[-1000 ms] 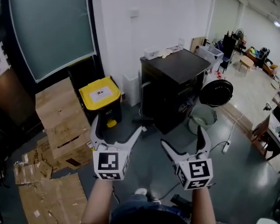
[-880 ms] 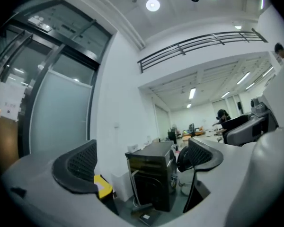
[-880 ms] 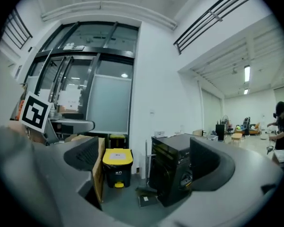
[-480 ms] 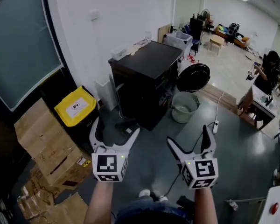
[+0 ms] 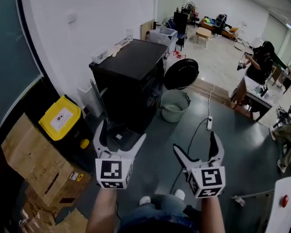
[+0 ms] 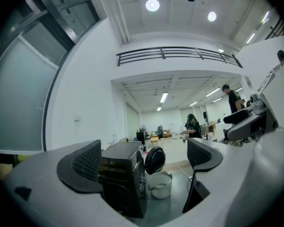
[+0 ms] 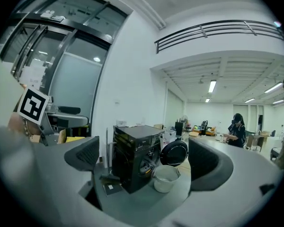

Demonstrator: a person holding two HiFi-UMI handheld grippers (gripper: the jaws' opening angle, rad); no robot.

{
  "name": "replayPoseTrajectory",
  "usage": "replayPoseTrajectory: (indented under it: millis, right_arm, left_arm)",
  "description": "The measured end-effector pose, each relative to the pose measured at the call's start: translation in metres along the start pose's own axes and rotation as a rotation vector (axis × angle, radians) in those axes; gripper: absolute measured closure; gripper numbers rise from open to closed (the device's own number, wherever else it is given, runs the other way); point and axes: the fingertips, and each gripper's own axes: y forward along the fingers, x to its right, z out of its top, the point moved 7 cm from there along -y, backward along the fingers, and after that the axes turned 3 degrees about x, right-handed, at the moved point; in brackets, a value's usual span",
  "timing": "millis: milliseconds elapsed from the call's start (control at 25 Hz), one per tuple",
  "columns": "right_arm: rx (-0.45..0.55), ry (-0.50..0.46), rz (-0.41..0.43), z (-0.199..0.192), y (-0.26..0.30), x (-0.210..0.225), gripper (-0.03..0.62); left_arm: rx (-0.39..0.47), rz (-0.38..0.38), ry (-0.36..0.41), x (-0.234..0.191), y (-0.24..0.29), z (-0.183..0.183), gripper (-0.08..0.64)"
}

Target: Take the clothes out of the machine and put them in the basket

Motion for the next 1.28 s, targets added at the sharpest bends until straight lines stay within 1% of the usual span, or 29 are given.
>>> replayPoseTrajectory:
  millis: [160,280,400,640,760,840,920,1000,1120,1280]
  right_arm:
    - [-0.007,-0.013,-0.009,-0.006,0.007,0.019,0.023]
    - [0.009,-0.008,0.022,-0.009,0.023,0.038,0.023]
    - [0.027,0.019,0.059,-0.012,0.043,0.066,0.023]
    - [0.022,0.051,0.046,-0.021,0.082,0.158,0.023]
    - [0.024,0.088,0.056,-0.033,0.102,0.2,0.023]
    - [0.021,0.105,0.033,-0.039,0.115,0.23,0.023]
    - [0.008,0.112,0.01,-0.043,0.128,0.26,0.023]
    - [0.002,0.117,0.007,-0.045,0.141,0.29,0.023]
    - [0.004,0.119,0.017,-0.048,0.158,0.331,0.025]
    - [-0.002,0.118,0.044,-0.054,0.177,0.371,0.025]
  left_arm:
    - [0.002,-0.027,-0.016,0.01,0.018,-0.003,-0.008]
    - [-0.004,-0.016,-0.014,0.018,0.04,-0.006,-0.008]
    - [-0.005,0.002,-0.01,0.031,0.071,-0.007,-0.008]
    - [-0.021,-0.006,0.039,0.078,0.15,-0.003,-0.008]
    - [-0.034,-0.02,0.044,0.101,0.193,-0.004,-0.008]
    - [-0.043,-0.018,0.031,0.112,0.219,-0.004,-0.008]
    - [-0.048,-0.011,0.01,0.122,0.242,-0.001,-0.008]
    - [-0.056,0.005,0.005,0.134,0.265,-0.001,-0.008]
    - [-0.066,0.03,0.01,0.155,0.297,-0.001,-0.008]
    - [-0.077,0.05,0.02,0.183,0.33,-0.003,-0.008]
